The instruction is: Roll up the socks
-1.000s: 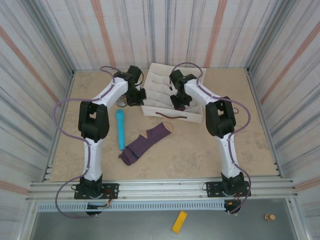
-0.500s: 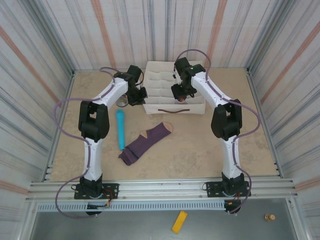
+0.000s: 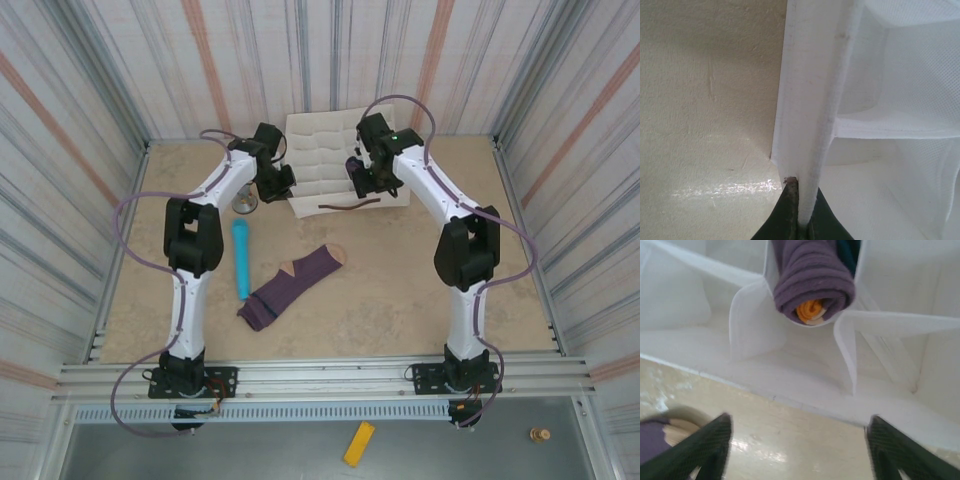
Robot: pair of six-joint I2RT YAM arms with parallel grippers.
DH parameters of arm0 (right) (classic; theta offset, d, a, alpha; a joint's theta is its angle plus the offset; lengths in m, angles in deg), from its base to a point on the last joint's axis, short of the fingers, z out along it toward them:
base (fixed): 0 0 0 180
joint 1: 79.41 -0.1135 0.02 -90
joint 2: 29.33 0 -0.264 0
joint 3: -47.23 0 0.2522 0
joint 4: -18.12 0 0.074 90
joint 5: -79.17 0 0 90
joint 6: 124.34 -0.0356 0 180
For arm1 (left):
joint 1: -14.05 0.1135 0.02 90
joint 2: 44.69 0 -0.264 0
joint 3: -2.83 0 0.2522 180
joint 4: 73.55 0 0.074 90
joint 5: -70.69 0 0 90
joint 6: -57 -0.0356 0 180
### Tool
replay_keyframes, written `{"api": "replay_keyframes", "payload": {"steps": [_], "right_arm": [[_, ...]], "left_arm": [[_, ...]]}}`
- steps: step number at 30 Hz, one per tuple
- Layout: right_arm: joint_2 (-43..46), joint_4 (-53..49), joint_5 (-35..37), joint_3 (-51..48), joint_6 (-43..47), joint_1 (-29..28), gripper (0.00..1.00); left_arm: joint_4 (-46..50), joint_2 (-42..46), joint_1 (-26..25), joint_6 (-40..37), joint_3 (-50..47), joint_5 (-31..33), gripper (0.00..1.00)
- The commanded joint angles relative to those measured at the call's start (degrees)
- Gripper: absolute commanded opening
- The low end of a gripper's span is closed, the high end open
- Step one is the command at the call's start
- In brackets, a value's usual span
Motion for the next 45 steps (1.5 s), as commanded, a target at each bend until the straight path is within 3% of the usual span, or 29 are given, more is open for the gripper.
{"api": "replay_keyframes", "payload": {"steps": [1, 3, 16, 24, 26, 31, 41, 45], "right_arm": [[0.36, 1.24, 0.40, 3.02, -1.54, 1.29, 0.56], [-1.74, 1.14, -0.05, 6.26, -0.92, 1.29, 0.47], [-19.14, -3.71, -4.67, 25.93, -1.31, 3.74, 0.37], [-23.72, -3.51, -6.46, 26.19, -2.01, 3.64, 0.30], [-24.49, -3.44, -6.46, 26.19, -2.05, 3.55, 0.23], [-25.52, -3.97, -5.96, 25.69, -1.82, 2.96, 0.16], [-30.40, -6.62, -4.08, 24.56, -1.82, 2.52, 0.17], [-28.60, -6.19, -3.05, 23.82, -1.84, 2.04, 0.16]], "left_arm": [[2.14, -2.64, 0.58, 0.39, 0.30, 0.49, 0.00], [2.22, -2.33, 0.50, -0.11, 0.30, 1.03, 0.00], [4.59, -2.72, -0.19, -5.50, 3.49, 3.00, 0.00], [6.56, -3.32, -0.81, -6.65, 6.02, 4.24, 0.00], [7.08, -3.71, -0.99, -6.87, 6.60, 4.26, 0.00], [7.62, -3.97, -1.25, -7.05, 6.98, 4.52, 0.00], [8.15, -4.41, -1.69, -6.97, 7.95, 4.40, 0.00], [8.41, -4.31, -1.69, -6.92, 8.03, 4.41, 0.00]]}}
